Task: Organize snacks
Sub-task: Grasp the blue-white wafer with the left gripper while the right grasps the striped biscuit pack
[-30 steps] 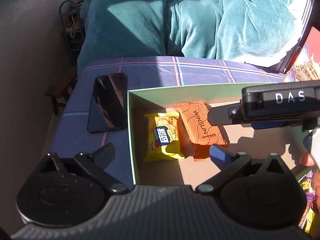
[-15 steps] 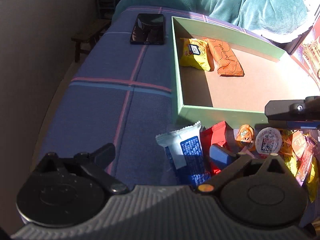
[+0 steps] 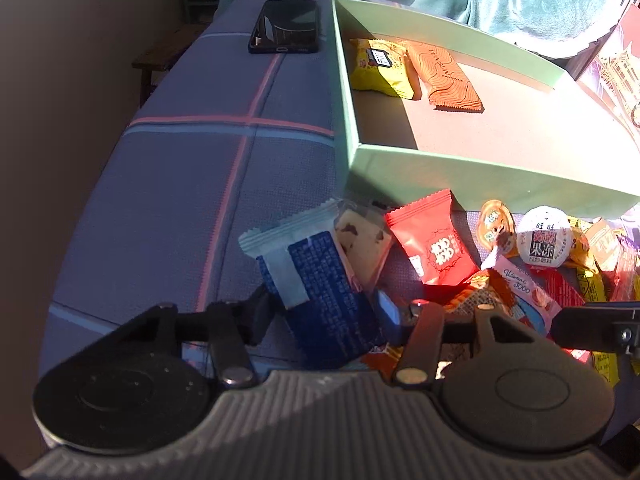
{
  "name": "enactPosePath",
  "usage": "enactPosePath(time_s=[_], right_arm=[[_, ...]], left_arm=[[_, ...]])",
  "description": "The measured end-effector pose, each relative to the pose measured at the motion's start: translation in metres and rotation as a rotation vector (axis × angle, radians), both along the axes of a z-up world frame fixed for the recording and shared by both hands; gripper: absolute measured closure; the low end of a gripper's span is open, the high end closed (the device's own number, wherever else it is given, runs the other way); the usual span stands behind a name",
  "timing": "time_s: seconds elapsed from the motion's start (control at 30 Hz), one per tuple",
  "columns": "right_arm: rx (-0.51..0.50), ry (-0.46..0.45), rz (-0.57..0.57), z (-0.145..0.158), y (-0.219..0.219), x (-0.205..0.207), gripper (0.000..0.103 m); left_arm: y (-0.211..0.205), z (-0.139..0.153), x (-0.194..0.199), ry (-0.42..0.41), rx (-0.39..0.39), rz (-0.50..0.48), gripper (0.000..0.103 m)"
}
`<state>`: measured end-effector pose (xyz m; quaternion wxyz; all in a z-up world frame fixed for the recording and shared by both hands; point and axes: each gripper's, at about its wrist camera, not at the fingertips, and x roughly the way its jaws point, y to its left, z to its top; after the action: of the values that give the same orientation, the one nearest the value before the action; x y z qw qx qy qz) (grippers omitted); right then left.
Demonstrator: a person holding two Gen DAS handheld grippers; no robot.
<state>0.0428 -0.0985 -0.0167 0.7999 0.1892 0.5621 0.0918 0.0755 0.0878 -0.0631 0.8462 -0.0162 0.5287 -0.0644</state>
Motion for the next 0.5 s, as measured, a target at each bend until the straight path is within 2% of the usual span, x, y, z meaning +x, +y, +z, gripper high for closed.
enactPosePath(time_s=[0.03,0.07,0.1,0.2,0.3,0.33,0.4,0.5], right_arm=[[0.01,0.016,0.011,-0.003,0.002,-0.003,0.045],[0.02,0.033,0.029,-0.006,0.005,-0.005,0.056],[0.03,0.054,0.047,-0.009,0.009,-0.008,0.06],[0.031,0.118,0.095,-0.021,0.02,-0.013,0.06],[0.024,0.133,0.07,-0.026,0.023,-0.008,0.058],[0.028,0.129,0.051,-0.026,0.023,-0.004,0.056],[0.029,0.114,0.035,-0.023,0.028,0.006,0.048],[0.002,0.071,0.048,-0.014,0.045,0.02,0.043]], left_arm=[[0.005,0.0,-0.002,0.003,0.009,-0.015,0.059],[0.009,0.0,-0.004,0.007,0.018,-0.029,0.059],[0.014,0.001,-0.008,0.015,0.024,-0.043,0.059],[0.029,0.002,-0.015,0.033,0.031,-0.064,0.058],[0.042,0.002,-0.02,0.037,0.039,-0.046,0.049],[0.045,0.002,-0.021,0.036,0.042,-0.038,0.044],[0.052,0.001,-0.024,0.038,0.043,-0.023,0.041],[0.058,0.0,-0.027,0.041,0.031,-0.006,0.034]])
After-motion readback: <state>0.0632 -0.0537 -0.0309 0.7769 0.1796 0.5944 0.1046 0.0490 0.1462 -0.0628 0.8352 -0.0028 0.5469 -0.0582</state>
